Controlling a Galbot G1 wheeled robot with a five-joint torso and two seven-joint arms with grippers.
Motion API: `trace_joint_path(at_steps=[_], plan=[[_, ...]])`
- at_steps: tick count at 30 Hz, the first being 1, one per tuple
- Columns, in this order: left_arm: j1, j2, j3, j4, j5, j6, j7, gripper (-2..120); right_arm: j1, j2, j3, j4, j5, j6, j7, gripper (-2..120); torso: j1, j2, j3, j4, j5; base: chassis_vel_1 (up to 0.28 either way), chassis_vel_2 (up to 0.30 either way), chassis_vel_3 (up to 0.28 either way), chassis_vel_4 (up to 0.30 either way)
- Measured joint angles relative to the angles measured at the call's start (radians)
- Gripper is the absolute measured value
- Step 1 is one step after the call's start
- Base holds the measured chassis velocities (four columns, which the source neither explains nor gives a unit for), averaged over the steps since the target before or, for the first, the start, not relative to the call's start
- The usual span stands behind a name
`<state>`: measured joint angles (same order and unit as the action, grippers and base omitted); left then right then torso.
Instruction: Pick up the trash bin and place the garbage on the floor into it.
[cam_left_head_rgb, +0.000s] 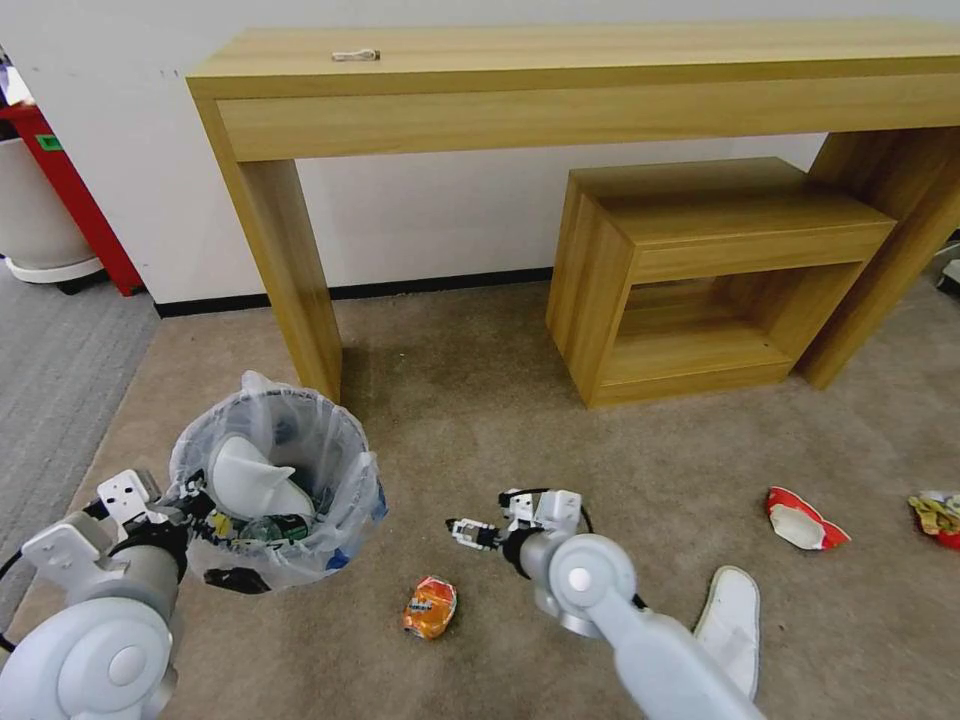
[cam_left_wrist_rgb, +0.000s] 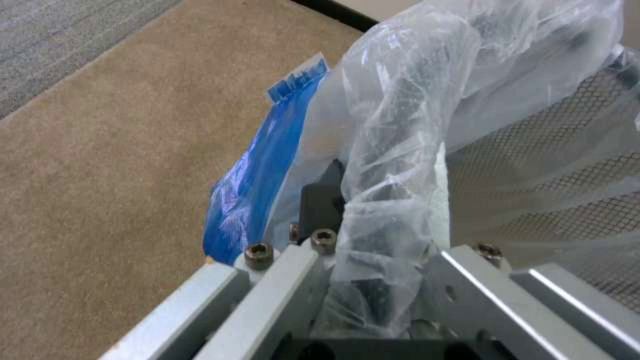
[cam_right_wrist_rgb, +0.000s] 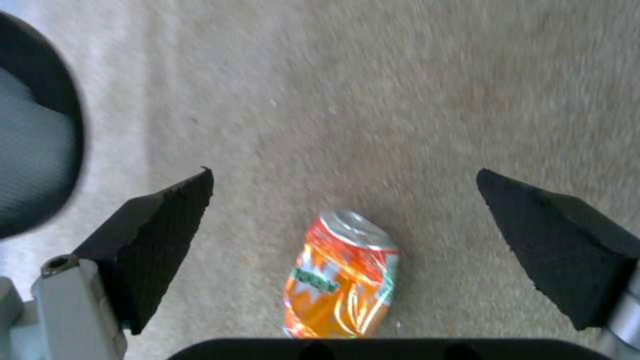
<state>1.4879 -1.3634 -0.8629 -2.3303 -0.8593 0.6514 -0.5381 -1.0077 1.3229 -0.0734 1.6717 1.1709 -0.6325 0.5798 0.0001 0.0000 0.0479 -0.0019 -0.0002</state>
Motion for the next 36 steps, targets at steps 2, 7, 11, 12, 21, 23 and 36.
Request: trace_joint_path(at_steps=[2, 7, 11, 12, 21, 23, 36], plan=[[0.000, 0.002, -0.001, 0.002, 0.000, 0.000, 0.002, 1, 0.001, 0.020, -0.008, -0.035, -0.014, -0.006, 0.009, 100, 0.000, 0.000, 0.000, 0.0000, 0.0000, 0.000, 0.000, 0.000, 0.000], [-0.001, 0.004, -0.001, 0.006, 0.000, -0.002, 0.007, 1, 0.001, 0.047, -0.009, -0.092, -0.057, -0.009, 0.011, 100, 0.000, 0.000, 0.000, 0.0000, 0.0001, 0.000, 0.000, 0.000, 0.000], [-0.002, 0.004, -0.001, 0.008, -0.001, -0.003, 0.009, 1, 0.000, 0.054, 0.001, -0.115, -0.069, -0.008, 0.002, 100, 0.000, 0.000, 0.000, -0.0001, 0.0001, 0.000, 0.000, 0.000, 0.000], [-0.002, 0.005, -0.001, 0.009, -0.001, -0.003, 0.010, 1, -0.001, 0.058, 0.007, -0.124, -0.073, -0.007, -0.008, 100, 0.000, 0.000, 0.000, 0.0000, 0.0000, 0.000, 0.000, 0.000, 0.000], [-0.003, 0.008, 0.002, 0.011, -0.001, -0.004, 0.012, 1, -0.012, 0.097, 0.046, -0.188, -0.126, -0.020, -0.081, 100, 0.000, 0.000, 0.000, -0.0001, 0.0001, 0.000, 0.000, 0.000, 0.000], [-0.001, 0.011, 0.000, 0.011, -0.001, -0.004, 0.013, 1, -0.017, 0.108, 0.049, -0.211, -0.144, -0.020, -0.088, 100, 0.000, 0.000, 0.000, 0.0000, 0.0001, 0.000, 0.000, 0.000, 0.000], [0.001, 0.017, -0.001, 0.009, -0.003, -0.006, 0.016, 1, -0.045, 0.118, 0.045, -0.256, -0.210, -0.027, -0.133, 100, 0.000, 0.000, 0.000, 0.0000, 0.0001, 0.000, 0.000, 0.000, 0.000]])
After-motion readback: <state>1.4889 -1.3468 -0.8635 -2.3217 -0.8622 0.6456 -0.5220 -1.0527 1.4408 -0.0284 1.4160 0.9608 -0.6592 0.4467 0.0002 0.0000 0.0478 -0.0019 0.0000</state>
